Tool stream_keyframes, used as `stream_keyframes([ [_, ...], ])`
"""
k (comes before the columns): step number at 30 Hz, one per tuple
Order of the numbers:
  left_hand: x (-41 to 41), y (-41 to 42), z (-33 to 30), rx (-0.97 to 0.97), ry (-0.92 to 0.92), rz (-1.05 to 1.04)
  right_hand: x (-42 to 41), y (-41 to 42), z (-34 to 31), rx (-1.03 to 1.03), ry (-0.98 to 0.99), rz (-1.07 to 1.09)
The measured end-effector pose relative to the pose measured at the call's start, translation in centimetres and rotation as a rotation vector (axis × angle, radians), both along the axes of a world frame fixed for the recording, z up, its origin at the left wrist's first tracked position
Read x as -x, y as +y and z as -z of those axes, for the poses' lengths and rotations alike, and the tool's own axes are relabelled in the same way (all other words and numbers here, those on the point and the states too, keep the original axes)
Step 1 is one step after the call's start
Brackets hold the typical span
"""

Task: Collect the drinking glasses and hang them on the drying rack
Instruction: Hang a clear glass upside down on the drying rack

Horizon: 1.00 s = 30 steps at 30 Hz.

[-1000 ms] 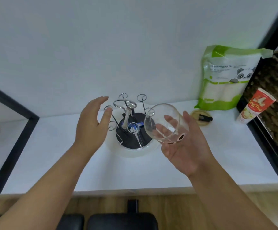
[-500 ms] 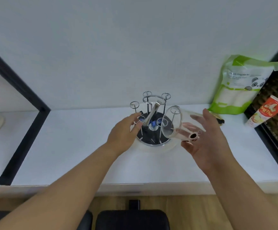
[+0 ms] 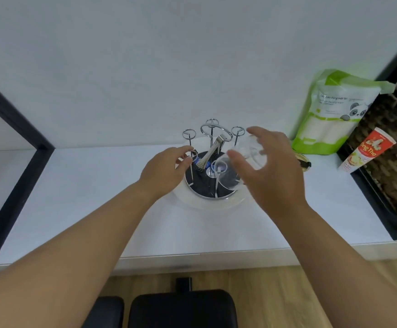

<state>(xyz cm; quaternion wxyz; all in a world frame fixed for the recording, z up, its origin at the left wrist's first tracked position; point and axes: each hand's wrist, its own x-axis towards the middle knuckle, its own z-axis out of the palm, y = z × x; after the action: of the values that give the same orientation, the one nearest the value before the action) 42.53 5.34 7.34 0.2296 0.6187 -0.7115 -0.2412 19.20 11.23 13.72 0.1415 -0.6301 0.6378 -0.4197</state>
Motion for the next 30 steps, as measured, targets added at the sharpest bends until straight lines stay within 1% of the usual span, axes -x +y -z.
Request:
stream_keyframes([
  [4, -0.3, -0.3, 0.1, 0.001, 0.003, 0.004, -1.6, -1.6, 0.3, 0.094, 0.269, -0.133],
  [8, -0.4, -0.6, 0.1, 0.003, 0.013, 0.012, -2.8, -3.3, 1.3, 0.120, 0.442, -0.201],
  [12, -0.6, -0.7, 0.1, -0.001, 0.016, 0.014, -3.4, -4.2, 3.1, 0.064, 0.570, -0.273],
  [20, -0.7, -0.8, 0.4, 0.007, 0.023, 0.020, -3.3, -4.1, 6.6, -0.076, 0.664, -0.329],
  [30, -0.4, -0.5, 0.8, -0.043, 0.030, -0.006, -4.2, -4.0, 6.1, -0.171, 0.604, -0.322],
])
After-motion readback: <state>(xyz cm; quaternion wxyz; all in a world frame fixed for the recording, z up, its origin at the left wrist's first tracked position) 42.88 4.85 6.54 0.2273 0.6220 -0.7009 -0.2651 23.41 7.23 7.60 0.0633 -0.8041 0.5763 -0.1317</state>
